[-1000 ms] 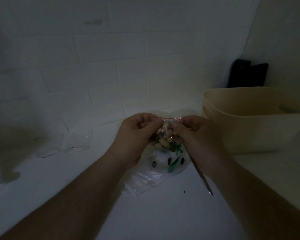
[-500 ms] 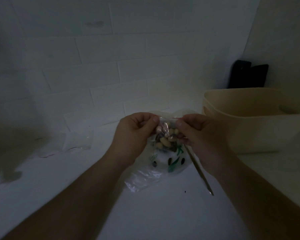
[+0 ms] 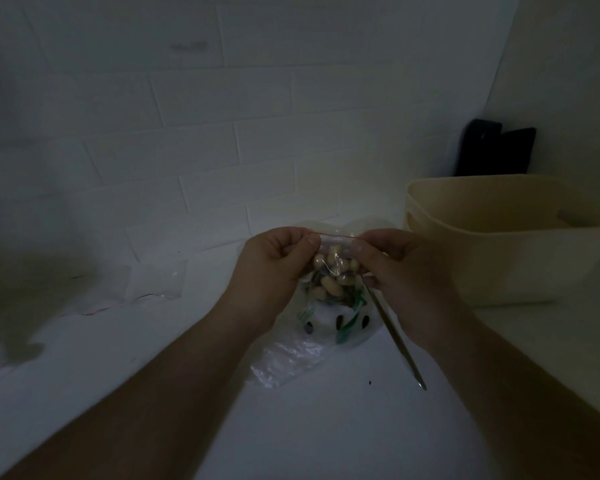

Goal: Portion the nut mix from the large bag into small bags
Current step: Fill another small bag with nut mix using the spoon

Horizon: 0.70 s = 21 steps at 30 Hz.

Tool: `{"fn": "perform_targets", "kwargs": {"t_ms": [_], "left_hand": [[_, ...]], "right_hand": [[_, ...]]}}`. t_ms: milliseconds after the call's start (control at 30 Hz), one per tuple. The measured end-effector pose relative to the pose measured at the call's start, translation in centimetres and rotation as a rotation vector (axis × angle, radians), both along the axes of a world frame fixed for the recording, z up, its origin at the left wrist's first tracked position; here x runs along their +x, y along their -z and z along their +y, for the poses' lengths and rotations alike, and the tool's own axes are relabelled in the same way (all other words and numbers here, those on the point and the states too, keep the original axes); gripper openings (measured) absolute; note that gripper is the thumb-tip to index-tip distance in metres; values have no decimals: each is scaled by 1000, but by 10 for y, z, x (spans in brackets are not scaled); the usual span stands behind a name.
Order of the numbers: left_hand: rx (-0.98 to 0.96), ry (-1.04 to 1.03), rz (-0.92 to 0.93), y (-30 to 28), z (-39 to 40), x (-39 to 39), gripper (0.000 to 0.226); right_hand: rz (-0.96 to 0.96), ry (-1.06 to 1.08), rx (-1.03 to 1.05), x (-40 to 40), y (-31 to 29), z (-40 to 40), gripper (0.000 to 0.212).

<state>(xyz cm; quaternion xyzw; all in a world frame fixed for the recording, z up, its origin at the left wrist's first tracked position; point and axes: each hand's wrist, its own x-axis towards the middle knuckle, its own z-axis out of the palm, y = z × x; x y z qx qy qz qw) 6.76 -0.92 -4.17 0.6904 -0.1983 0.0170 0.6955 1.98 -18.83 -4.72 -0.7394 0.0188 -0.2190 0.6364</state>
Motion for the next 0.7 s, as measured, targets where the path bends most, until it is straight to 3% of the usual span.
{"fn": "perform_targets", "kwargs": {"t_ms": [467,700], "left_hand": [[-137,121,142,0,-8,-9,12],[-97,80,69,2,-6,-5,9]], "right_hand": [[-2,-9,88,0,0,2,5],[17,-9,64,-4,-3,7,6]]}}
